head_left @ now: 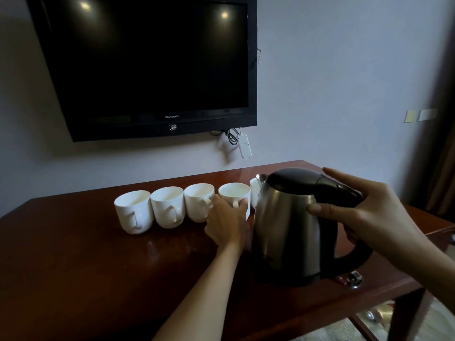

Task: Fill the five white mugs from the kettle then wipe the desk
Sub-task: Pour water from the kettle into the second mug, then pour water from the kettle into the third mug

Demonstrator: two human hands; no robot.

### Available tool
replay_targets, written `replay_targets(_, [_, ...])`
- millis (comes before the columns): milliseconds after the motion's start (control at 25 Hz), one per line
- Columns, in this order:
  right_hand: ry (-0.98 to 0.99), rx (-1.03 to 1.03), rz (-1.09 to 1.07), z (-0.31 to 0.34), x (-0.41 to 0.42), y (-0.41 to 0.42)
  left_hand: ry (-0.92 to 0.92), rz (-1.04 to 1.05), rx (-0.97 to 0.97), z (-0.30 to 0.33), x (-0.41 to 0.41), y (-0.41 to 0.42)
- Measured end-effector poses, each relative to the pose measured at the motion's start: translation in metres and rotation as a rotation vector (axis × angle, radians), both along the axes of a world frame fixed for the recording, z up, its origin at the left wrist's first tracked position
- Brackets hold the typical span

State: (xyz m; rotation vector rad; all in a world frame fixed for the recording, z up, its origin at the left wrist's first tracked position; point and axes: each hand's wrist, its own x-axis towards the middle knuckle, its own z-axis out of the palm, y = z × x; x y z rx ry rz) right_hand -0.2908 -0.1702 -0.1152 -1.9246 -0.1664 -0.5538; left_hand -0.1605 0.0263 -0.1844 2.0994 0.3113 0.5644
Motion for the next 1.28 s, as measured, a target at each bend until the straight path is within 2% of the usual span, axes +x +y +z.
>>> replay_targets(360, [0.019,0.023,-0.005,0.003,-0.004,0.004,0.058,0.017,-0.043,-0.001,0.019,-0.019])
replay_targets(560, [0.028,0.059,0.013,0.003,-0.009,0.009,-0.13,-0.116,-0.045,-0.019,-0.017,-0.001])
replay_targets(680, [0.035,0.071,0.008,0.003,-0.009,0.009,-0.228,-0.005,-0.136,-0.023,-0.026,0.021])
replay_targets(840, [0.042,0.105,0.008,0.003,-0.007,0.009,-0.127,0.069,-0.382,-0.017,-0.023,0.04])
replay_targets(1080, [0.044,0.143,0.025,0.002,-0.004,0.008,-0.039,-0.017,-0.308,-0.003,-0.009,0.035])
replay_targets(1200, [0.043,0.131,0.023,0.002,-0.004,0.009,-0.008,0.004,-0.328,0.003,-0.006,0.032])
replay_targets(1280, [0.028,0.123,0.013,0.003,-0.005,0.01,-0.035,0.041,-0.277,0.0,-0.008,0.032])
